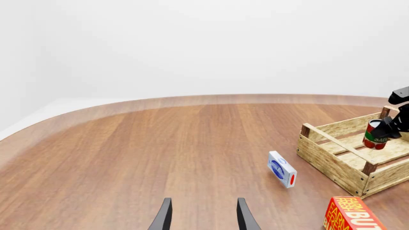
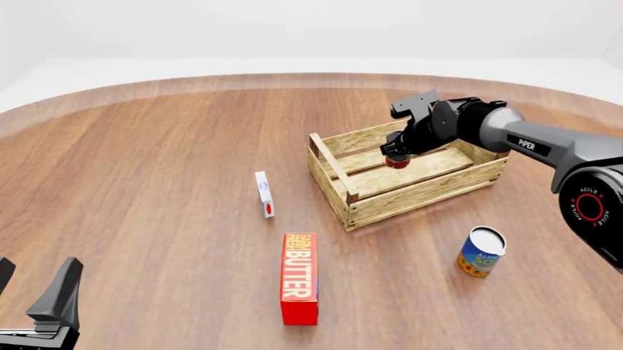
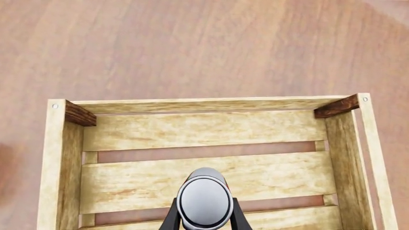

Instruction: Pick up the tomato sauce, and put it in the wooden tray.

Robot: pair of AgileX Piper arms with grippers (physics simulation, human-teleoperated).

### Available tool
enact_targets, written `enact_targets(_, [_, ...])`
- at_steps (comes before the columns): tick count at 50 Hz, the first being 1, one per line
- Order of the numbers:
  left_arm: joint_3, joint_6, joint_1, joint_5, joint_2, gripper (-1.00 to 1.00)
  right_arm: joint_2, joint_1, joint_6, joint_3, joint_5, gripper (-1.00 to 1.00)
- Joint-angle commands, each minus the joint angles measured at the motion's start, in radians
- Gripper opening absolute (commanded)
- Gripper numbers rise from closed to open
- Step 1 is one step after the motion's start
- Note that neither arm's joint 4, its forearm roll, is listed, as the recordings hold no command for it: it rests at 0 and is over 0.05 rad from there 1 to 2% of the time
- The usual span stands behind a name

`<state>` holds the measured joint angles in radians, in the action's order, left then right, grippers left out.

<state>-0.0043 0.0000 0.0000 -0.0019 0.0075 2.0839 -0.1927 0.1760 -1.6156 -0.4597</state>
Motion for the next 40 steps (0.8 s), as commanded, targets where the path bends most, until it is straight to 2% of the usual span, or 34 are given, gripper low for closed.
enact_targets(1, [0.0,0.0,0.0,0.0,0.0,1.0,-0.009,0.0,-0.025,0.036,0.027,-1.0])
enact_targets(32, [0.0,0.0,0.0,0.0,0.0,1.0,-0.01,-0.017,-0.042,0.103,0.068,-1.0])
enact_targets(35, [0.0,0.0,0.0,0.0,0.0,1.0,-0.02,-0.031,-0.058,0.108,0.072,-1.0])
enact_targets(36, [0.0,0.0,0.0,0.0,0.0,1.0,-0.027,-0.033,-0.06,0.108,0.071,1.0])
enact_targets(40, [0.0,0.0,0.0,0.0,0.0,1.0,-0.058,-0.034,-0.064,0.104,0.075,1.0])
